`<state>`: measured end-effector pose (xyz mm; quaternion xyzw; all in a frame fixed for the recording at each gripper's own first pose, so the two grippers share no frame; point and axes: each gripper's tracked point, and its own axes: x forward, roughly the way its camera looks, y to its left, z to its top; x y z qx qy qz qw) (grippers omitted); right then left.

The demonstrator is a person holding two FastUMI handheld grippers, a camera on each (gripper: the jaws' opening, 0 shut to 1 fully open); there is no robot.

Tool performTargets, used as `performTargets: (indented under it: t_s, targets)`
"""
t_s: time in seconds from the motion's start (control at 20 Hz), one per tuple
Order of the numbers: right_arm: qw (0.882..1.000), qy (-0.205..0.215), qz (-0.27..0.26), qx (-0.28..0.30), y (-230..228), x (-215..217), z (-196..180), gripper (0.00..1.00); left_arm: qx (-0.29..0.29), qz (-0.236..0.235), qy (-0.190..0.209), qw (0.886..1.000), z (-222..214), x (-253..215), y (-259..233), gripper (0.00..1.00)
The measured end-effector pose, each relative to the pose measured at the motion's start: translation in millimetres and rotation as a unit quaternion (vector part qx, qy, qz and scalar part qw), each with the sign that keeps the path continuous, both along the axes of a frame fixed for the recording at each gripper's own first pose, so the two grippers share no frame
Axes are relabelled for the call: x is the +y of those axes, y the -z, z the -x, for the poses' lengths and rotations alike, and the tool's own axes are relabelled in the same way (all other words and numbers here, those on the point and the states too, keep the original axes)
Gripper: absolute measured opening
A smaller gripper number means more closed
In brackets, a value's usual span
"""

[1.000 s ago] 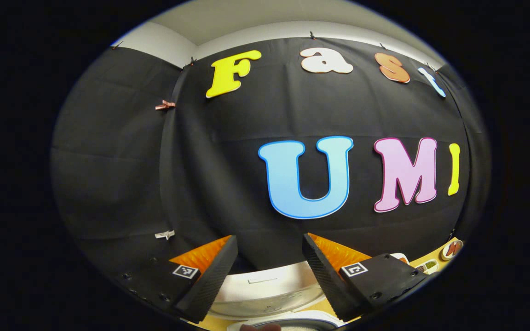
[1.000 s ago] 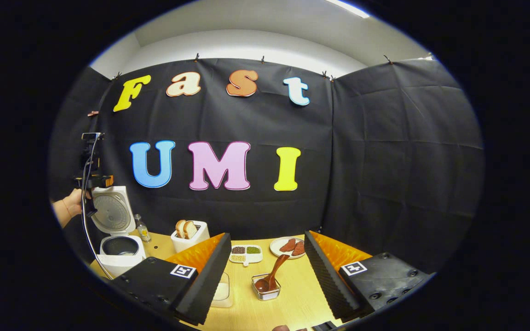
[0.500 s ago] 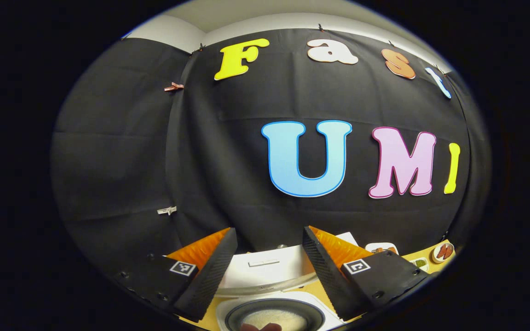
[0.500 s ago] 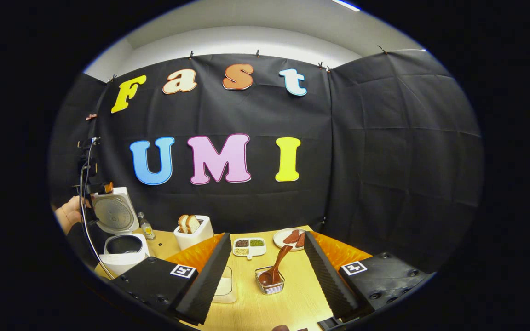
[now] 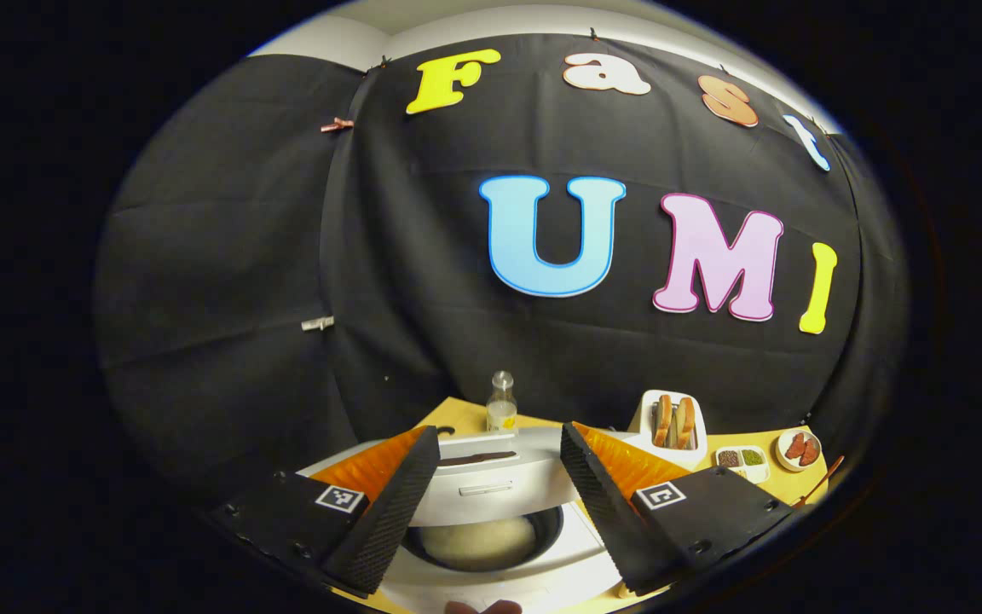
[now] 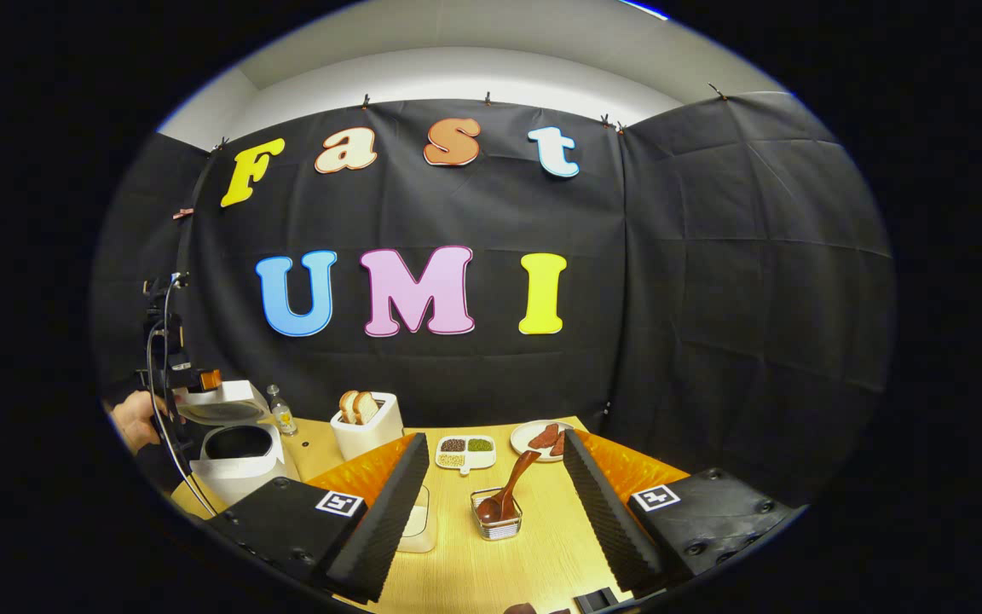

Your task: Close the left gripper, press the button to open the rice cooker; take a wooden spoon from the chopstick holder with the right hand, scoop a spoonful of rice and pour it into the rice cooker, then put the wooden spoon back into the chopstick holder.

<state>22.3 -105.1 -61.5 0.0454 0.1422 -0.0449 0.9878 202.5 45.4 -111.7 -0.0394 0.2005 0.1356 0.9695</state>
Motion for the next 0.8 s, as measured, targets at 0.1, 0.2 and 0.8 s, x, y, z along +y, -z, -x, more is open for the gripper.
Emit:
performTargets:
  t_s: [0.1,0.2,0.8]
  targets:
    - [1.0,-0.017,-0.001,0.01,5.2,6.7,-2.2,0.98,0.018,0.012,-0.004,1.0,13.8,-7.7,20.6,1.0]
    - [0.999,-0.036,-0.005,0.016,6.0,19.0,-6.2,0.98,0.032,0.023,-0.013,0.999,25.1,-13.4,37.7,1.0]
    - [0.994,-0.105,0.016,0.017,9.7,61.8,-1.5,0.98,0.103,0.016,-0.053,0.993,48.7,-19.3,113.4,0.97]
